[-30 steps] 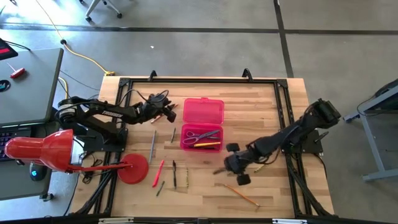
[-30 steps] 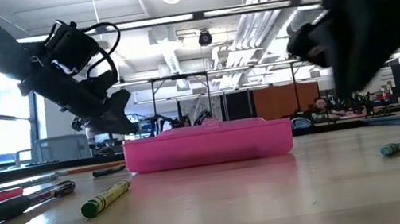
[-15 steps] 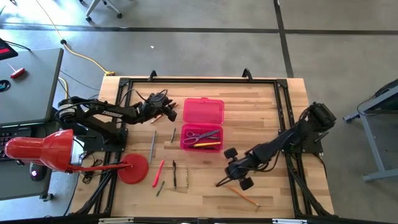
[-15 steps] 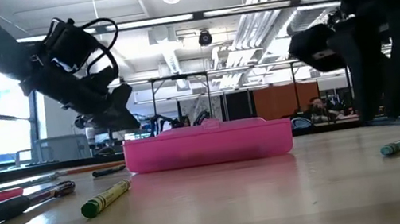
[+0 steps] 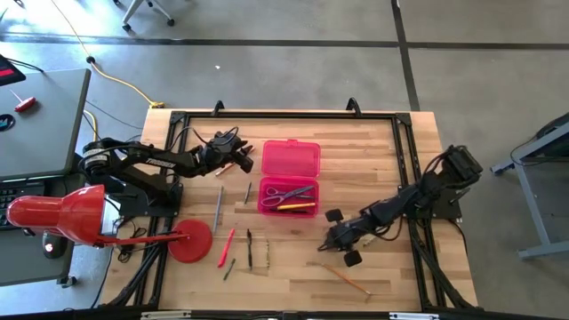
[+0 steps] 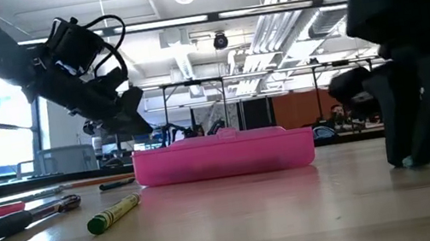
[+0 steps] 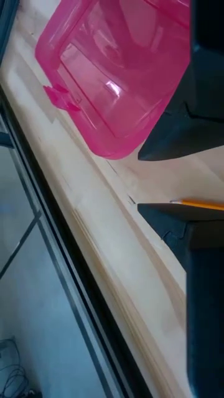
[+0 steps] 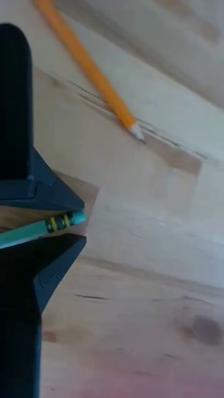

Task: Pick & place school supplies into a supply box
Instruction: Put the light green pencil into the pink supply box

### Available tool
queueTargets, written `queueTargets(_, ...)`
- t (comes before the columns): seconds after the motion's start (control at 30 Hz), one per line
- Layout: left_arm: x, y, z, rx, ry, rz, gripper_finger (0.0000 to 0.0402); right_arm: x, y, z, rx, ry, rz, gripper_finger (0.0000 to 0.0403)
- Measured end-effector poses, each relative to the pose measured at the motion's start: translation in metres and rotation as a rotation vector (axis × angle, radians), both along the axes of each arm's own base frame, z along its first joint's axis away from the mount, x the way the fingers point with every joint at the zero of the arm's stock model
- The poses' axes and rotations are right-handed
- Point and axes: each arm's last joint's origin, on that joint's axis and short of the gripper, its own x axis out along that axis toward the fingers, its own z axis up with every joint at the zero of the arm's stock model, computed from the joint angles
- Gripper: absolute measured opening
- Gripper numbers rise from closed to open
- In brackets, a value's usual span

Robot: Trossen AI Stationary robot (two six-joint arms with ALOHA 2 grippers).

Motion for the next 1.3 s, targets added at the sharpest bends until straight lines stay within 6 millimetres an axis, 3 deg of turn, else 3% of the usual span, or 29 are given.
queueTargets(0.2,0.000,0.000,0.000,0.000,0.000,0.000,0.0150,-0.029,-0.017,-0.024,-0.039,-0.191,0.078,0.0057)
queueTargets(0.37,0.000,0.000,0.000,0.000,-0.001,0.001,0.0150,-0.047,-0.027,-0.034,-0.071,-0.210,0.066,0.0057)
queueTargets(0.53,0.000,0.000,0.000,0.001,-0.002,0.001,0.0150,-0.046,-0.029,-0.040,-0.086,-0.197,0.127,0.0040)
queueTargets(0.67,0.000,0.000,0.000,0.000,-0.005,0.003,0.0150,-0.034,-0.029,-0.050,-0.042,-0.223,0.156,0.0011)
queueTargets(0.8,0.000,0.000,0.000,-0.002,-0.009,0.005,0.0150,-0.026,-0.032,-0.055,0.020,-0.298,0.152,0.0008)
queueTargets(1.0,0.000,0.000,0.000,-0.004,-0.010,0.003,0.0150,-0.018,-0.029,-0.033,0.114,-0.459,0.095,0.0003)
queueTargets(1.1,0.000,0.000,0.000,-0.009,-0.011,-0.007,0.0150,-0.009,-0.024,-0.006,0.149,-0.574,0.043,0.0004)
queueTargets(1.2,0.000,0.000,0.000,-0.009,-0.011,-0.008,0.0150,0.000,-0.022,0.015,0.081,-0.608,-0.015,0.0003)
queueTargets(1.3,0.000,0.000,0.000,-0.009,-0.008,-0.006,0.0150,0.013,-0.026,0.037,-0.099,-0.602,-0.089,0.0004)
